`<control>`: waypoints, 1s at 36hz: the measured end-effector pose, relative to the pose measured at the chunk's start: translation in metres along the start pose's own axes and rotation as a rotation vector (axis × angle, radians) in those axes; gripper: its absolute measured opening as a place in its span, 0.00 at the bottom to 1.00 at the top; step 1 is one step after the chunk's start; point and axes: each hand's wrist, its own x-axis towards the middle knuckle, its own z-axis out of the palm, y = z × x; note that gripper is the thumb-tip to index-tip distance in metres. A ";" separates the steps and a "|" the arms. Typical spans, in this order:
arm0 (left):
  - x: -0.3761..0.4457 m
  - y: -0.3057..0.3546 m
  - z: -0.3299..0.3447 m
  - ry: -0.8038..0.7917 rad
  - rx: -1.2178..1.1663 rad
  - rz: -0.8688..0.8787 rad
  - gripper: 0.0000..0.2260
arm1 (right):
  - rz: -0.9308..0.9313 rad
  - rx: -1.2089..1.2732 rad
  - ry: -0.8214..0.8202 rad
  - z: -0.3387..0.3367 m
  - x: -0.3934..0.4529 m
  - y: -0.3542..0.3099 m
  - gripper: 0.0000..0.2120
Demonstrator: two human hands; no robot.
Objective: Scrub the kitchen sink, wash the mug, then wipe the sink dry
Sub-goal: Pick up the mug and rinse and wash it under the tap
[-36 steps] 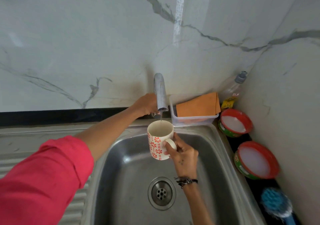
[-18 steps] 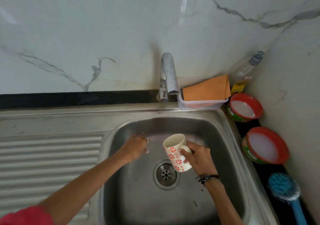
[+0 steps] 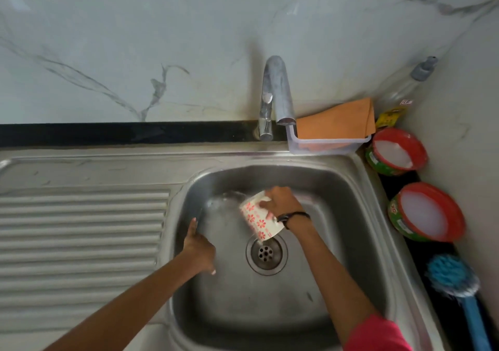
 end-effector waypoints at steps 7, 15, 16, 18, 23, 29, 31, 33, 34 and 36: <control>-0.016 0.036 -0.017 -0.020 -0.435 0.274 0.26 | 0.428 0.372 0.458 0.005 -0.061 0.068 0.14; -0.041 0.069 -0.020 -0.112 -0.626 0.365 0.22 | 0.429 0.335 0.231 0.004 -0.114 0.090 0.12; -0.044 0.069 -0.016 -0.126 -0.643 0.364 0.23 | 0.401 0.317 0.173 0.001 -0.117 0.089 0.10; -0.053 0.066 -0.005 -0.156 -0.661 0.365 0.24 | 0.313 0.201 0.091 -0.007 -0.117 0.084 0.07; -0.065 0.054 0.031 -0.201 -0.712 0.340 0.24 | 0.073 -0.411 -0.066 -0.018 -0.103 0.038 0.19; -0.071 0.050 0.046 -0.159 -0.781 0.273 0.22 | -0.346 -0.878 -0.247 0.010 -0.091 -0.028 0.16; -0.071 0.049 0.045 -0.154 -0.798 0.259 0.23 | -0.493 -1.027 -0.374 0.021 -0.094 -0.039 0.16; -0.071 0.051 0.042 -0.150 -0.797 0.245 0.25 | -0.620 -1.144 -0.503 0.028 -0.100 -0.043 0.16; -0.071 0.052 0.040 -0.152 -0.795 0.245 0.25 | -0.666 -1.203 -0.560 0.029 -0.105 -0.042 0.16; -0.072 0.057 0.035 -0.152 -0.798 0.263 0.25 | -0.731 -1.312 -0.660 0.027 -0.116 -0.039 0.16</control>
